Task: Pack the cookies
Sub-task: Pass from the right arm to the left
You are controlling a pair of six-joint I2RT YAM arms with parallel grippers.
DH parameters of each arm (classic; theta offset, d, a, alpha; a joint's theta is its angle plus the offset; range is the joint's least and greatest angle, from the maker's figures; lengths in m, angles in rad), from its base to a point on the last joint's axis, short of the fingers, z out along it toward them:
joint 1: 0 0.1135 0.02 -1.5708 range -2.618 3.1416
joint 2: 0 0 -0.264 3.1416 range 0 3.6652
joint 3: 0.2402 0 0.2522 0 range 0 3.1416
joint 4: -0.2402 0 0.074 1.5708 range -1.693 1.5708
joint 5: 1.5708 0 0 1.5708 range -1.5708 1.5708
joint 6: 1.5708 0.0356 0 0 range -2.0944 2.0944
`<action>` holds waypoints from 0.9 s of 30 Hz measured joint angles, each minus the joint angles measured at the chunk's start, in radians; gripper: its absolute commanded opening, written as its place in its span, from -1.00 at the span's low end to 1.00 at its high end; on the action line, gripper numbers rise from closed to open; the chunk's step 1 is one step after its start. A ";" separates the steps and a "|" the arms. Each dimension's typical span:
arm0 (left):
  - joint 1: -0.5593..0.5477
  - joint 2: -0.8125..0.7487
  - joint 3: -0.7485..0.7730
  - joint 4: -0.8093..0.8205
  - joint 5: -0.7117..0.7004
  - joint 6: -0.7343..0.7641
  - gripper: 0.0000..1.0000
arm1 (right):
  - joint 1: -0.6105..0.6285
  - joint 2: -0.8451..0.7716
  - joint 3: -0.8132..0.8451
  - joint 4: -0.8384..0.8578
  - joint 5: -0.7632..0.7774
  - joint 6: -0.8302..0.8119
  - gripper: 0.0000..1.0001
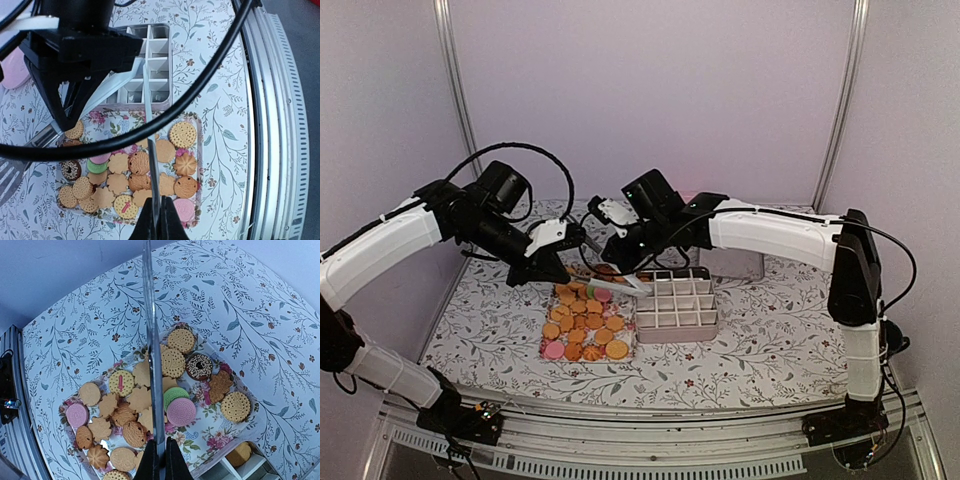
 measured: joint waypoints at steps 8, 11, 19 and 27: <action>-0.024 0.010 0.010 -0.014 -0.040 0.000 -1.00 | -0.007 0.034 0.023 -0.021 0.046 0.077 -1.00; -0.026 0.012 0.012 -0.008 -0.040 0.000 -1.00 | -0.012 0.037 0.037 -0.036 0.048 0.087 -0.92; -0.018 0.010 -0.001 0.018 0.066 -0.013 -1.00 | -0.035 -0.038 -0.043 0.052 -0.076 0.101 0.54; 0.070 0.004 -0.014 0.171 0.337 -0.177 -1.00 | -0.129 -0.300 -0.369 0.325 -0.179 0.148 0.98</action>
